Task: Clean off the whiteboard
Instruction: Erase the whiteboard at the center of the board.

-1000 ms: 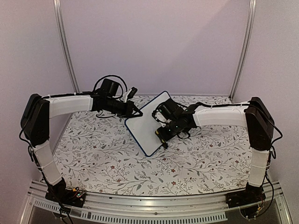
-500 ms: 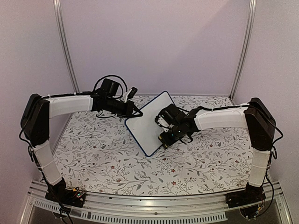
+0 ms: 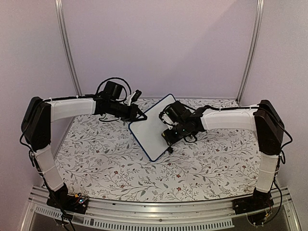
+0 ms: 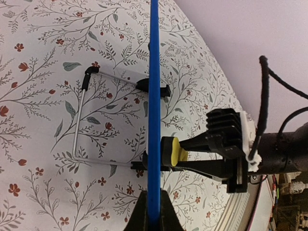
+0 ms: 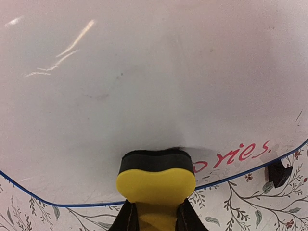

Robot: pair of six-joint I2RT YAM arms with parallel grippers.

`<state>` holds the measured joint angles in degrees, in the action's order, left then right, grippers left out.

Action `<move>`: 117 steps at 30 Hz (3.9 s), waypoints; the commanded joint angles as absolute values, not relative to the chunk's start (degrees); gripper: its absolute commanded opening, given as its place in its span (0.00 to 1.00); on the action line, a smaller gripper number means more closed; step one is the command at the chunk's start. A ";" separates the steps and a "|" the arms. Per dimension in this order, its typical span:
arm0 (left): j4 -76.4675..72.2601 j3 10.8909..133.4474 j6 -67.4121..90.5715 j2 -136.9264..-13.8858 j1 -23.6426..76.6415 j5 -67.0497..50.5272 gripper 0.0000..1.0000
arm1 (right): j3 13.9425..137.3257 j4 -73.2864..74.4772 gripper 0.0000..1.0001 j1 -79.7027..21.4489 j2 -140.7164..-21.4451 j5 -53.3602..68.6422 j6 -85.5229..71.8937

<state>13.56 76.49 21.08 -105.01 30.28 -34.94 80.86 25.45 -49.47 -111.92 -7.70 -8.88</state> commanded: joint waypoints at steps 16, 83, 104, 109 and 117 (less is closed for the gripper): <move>16.04 76.56 19.42 -105.19 31.83 -34.41 0.00 | 71.12 20.81 0.20 -54.05 -109.61 2.56 -10.16; 16.11 76.64 19.46 -105.97 31.93 -34.61 0.00 | 78.20 22.97 0.19 -46.42 -109.10 2.39 -4.31; 16.11 76.65 19.48 -105.49 31.99 -34.61 0.00 | 79.73 32.62 0.19 -46.41 -109.93 -5.68 -4.39; 16.09 76.65 19.48 -105.47 32.01 -34.53 0.00 | 81.23 28.84 0.19 -46.41 -106.65 -3.07 -3.59; 16.18 76.73 19.31 -105.35 31.99 -34.45 0.00 | 85.16 30.33 0.20 -47.15 -110.83 1.41 -1.84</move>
<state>13.93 76.49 21.43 -105.01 30.76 -35.29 83.92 30.65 -46.50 -109.69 -2.28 -3.36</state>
